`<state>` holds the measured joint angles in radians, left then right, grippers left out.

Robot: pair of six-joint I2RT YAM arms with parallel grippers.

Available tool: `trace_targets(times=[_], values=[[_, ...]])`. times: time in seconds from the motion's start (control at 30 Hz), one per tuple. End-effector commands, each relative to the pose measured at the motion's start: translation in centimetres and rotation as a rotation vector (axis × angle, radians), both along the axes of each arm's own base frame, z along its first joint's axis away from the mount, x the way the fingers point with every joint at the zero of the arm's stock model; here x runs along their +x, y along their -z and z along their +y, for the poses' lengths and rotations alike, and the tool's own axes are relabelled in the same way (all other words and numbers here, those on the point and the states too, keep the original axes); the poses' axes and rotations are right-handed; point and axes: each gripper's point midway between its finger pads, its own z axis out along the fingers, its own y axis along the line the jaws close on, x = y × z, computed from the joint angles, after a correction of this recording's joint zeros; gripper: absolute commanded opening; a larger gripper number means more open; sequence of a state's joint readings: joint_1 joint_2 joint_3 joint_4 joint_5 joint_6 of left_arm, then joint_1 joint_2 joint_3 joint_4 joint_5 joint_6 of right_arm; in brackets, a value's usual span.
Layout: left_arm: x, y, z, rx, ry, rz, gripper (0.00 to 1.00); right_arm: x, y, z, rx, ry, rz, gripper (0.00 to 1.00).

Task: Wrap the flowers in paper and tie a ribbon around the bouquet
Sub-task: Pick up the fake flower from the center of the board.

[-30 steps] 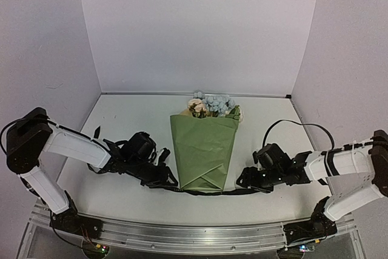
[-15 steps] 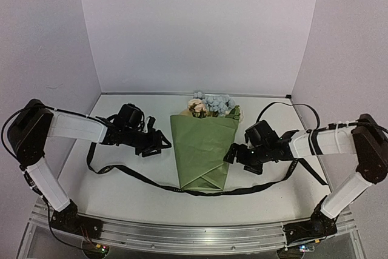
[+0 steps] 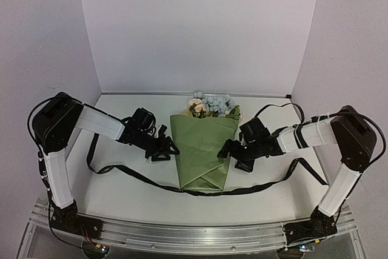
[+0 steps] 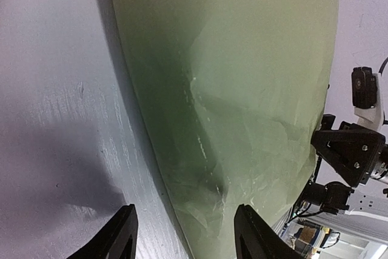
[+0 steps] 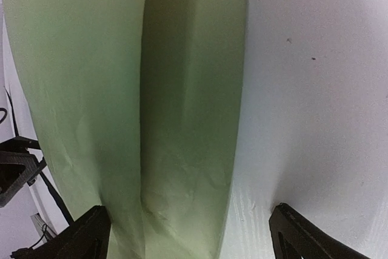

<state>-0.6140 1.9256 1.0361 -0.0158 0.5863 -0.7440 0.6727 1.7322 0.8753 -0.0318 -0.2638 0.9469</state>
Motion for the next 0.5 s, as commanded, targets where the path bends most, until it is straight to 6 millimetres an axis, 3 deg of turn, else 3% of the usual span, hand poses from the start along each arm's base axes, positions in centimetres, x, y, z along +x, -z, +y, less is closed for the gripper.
trace_targets(times=[0.0,0.17,0.3,0.47], values=[[1.3,-1.8,-1.8,-0.084,0.015,-0.018,0.53,0.3,1.1,1.2,0.041,0.023,0.06,0.85],[1.2,-1.8,-2.5,-0.106,0.024,-0.005,0.52,0.7,1.2,1.8,0.074,0.049,0.076,0.69],[1.2,-2.4,-2.6,-0.103,0.034,-0.023,0.52,1.0,0.4,1.8,0.082,0.076,0.079,0.44],[0.8,-4.0,-2.0,-0.079,0.057,-0.056,0.54,0.9,-0.2,2.0,0.072,0.097,0.139,0.2]])
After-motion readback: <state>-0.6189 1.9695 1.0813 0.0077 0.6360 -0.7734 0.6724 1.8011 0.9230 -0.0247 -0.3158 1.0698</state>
